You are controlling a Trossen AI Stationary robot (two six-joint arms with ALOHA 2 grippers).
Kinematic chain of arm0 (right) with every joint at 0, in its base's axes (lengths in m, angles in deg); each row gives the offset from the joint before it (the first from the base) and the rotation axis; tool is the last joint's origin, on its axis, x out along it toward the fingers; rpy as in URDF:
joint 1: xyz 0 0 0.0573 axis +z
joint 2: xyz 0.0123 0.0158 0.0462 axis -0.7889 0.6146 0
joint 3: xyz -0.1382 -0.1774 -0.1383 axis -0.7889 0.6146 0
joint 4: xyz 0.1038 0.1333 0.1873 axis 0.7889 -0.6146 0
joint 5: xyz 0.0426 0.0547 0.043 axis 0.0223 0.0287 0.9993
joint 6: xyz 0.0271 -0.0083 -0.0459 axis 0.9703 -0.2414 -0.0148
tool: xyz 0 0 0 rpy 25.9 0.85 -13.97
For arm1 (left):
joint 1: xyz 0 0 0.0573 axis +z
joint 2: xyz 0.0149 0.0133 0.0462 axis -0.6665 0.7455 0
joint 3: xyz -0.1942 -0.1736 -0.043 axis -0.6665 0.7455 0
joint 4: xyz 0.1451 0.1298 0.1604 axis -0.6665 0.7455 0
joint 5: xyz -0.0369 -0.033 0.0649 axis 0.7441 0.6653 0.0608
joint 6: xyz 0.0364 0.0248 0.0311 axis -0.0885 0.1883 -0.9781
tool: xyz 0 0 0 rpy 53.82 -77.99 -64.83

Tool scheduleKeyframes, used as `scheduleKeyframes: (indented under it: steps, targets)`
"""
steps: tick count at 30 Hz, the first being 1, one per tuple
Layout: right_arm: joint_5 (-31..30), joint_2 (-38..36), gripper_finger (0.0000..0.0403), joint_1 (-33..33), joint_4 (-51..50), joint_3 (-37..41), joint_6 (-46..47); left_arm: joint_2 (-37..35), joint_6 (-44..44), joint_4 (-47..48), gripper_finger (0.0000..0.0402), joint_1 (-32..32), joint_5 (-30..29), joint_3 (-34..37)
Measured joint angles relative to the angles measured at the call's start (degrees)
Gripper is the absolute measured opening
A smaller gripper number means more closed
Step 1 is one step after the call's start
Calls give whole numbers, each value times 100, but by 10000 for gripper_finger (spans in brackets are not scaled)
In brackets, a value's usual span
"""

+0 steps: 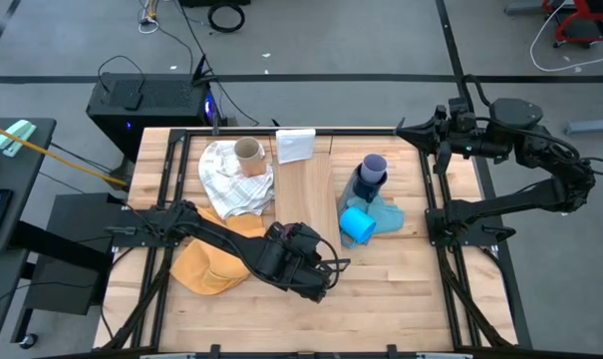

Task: Stack small to large cups/mugs on shelf
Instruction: Put the brown cup on the shelf

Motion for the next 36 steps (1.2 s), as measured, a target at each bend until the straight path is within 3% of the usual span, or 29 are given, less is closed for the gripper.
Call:
scheduleKeyframes:
  steps: [15,25,29,36]
  targets:
    - [0,42,15,0,-46,0,-88,-658,-747,-383,156,196,-491,0]
    - [17,109,15,0,-42,-2,-187,-1219,-2228,-1382,140,684,-527,-2]
    - [20,100,15,0,-40,-2,-272,-1400,-2765,-1594,134,904,-270,-7]
    - [20,81,15,0,19,-2,-394,-1562,-3238,-633,120,1549,43,2]
